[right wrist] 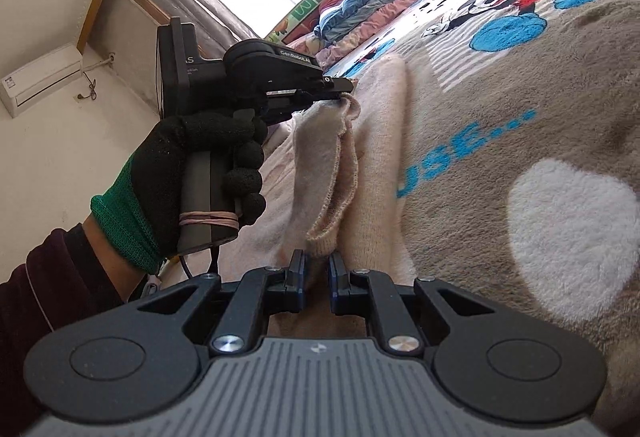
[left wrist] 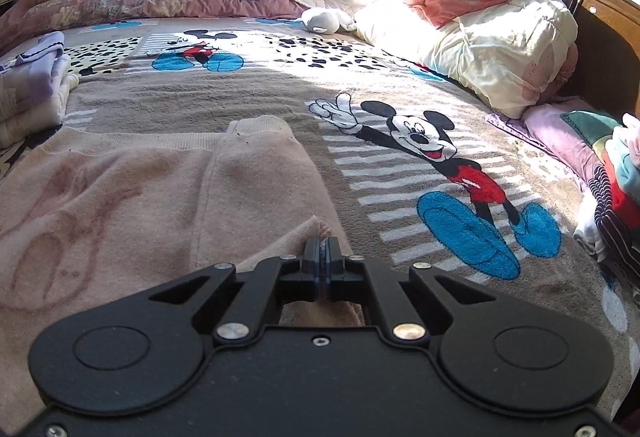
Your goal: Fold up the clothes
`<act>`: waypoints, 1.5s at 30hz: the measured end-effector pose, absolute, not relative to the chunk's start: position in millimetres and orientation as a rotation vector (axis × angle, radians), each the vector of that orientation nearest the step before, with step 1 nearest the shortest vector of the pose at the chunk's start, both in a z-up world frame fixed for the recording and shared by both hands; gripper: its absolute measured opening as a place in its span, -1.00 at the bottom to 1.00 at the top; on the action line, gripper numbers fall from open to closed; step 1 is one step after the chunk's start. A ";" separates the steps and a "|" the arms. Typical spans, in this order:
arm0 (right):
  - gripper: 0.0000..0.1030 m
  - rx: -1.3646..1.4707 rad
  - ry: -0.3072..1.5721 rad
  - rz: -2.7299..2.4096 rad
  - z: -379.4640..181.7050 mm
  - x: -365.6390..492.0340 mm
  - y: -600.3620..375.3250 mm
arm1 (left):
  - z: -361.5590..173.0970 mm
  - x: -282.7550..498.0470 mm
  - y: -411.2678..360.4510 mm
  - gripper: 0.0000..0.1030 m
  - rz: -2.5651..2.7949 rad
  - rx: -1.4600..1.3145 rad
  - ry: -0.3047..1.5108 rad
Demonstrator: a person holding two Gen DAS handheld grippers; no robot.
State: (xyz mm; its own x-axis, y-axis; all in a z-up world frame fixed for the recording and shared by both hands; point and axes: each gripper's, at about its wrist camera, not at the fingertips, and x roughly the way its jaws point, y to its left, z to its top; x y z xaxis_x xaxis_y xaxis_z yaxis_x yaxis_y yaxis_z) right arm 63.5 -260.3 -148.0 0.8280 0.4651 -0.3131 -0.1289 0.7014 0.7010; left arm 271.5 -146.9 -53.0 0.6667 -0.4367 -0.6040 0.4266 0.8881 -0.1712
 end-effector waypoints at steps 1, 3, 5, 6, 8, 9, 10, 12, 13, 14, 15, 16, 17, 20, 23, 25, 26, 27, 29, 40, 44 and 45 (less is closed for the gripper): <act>-0.74 0.729 0.506 0.345 -149.1 63.6 -261.5 | -53.6 271.7 -149.6 -1.00 -0.497 -0.009 0.682; -0.74 0.724 0.508 0.346 -149.4 62.8 -261.5 | -55.0 272.7 -152.8 -1.00 -0.495 0.006 0.684; -0.74 0.720 0.510 0.346 -149.7 61.9 -261.7 | -56.4 273.7 -152.7 -1.00 -0.512 -0.012 0.684; -0.74 0.722 0.510 0.345 -150.1 61.4 -262.2 | -57.0 273.3 -153.2 -1.00 -0.511 -0.011 0.685; -0.74 0.725 0.509 0.344 -150.7 60.2 -263.2 | -57.9 272.8 -152.7 -1.00 -0.518 -0.024 0.684; -0.74 0.721 0.504 0.344 -150.0 58.6 -263.3 | -58.2 272.7 -151.7 -1.00 -0.522 -0.033 0.681; -0.74 0.717 0.500 0.344 -149.4 57.1 -263.3 | -58.4 272.6 -150.8 -1.00 -0.526 -0.042 0.678; -0.75 0.704 0.492 0.344 -147.8 54.6 -263.3 | -60.0 272.6 -150.7 -1.00 -0.542 -0.050 0.671; -0.74 0.698 0.492 0.344 -147.5 53.8 -263.2 | -61.9 273.6 -152.5 -1.00 -0.543 -0.041 0.676; -0.74 0.697 0.496 0.344 -148.1 54.1 -263.3 | -64.8 275.5 -155.5 -1.00 -0.541 -0.024 0.691; -0.75 0.696 0.500 0.345 -148.8 54.4 -263.2 | -66.6 277.1 -156.8 -0.96 -0.548 -0.021 0.705; -0.75 0.689 0.509 0.342 -149.5 54.3 -262.1 | -66.1 277.4 -155.5 -0.79 -0.545 -0.025 0.715; -0.75 0.680 0.518 0.332 -149.5 52.4 -260.4 | -64.4 276.9 -153.5 -0.66 -0.541 -0.030 0.718; -0.81 0.580 0.505 0.288 -141.1 39.2 -254.8 | -42.3 262.2 -130.1 -0.66 -0.544 -0.063 0.634; -0.68 0.408 0.467 0.261 -126.8 15.2 -242.4 | -27.0 246.5 -96.3 -0.66 -0.555 -0.073 0.562; -0.68 0.297 0.396 0.255 -116.4 6.1 -233.9 | -28.4 238.2 -79.7 -0.66 -0.557 -0.056 0.555; -0.68 0.264 0.363 0.253 -112.6 6.1 -231.3 | -30.7 233.9 -73.1 -0.66 -0.557 -0.045 0.557; -0.61 0.234 0.341 0.243 -110.1 9.1 -228.5 | -35.7 229.3 -68.0 -0.66 -0.559 -0.039 0.566; -0.56 0.227 0.331 0.215 -108.7 20.6 -227.5 | -45.3 223.1 -62.4 -0.66 -0.566 -0.062 0.586; -0.33 0.413 0.449 0.222 -133.1 56.2 -232.5 | -88.3 246.9 -95.1 -0.66 -0.603 -0.006 0.698; -0.39 0.407 0.454 0.229 -133.2 57.3 -229.8 | -75.0 236.8 -95.6 -0.66 -0.586 0.030 0.635; -0.40 0.407 0.453 0.226 -133.4 57.6 -229.6 | -71.3 234.1 -95.7 -0.66 -0.585 0.035 0.613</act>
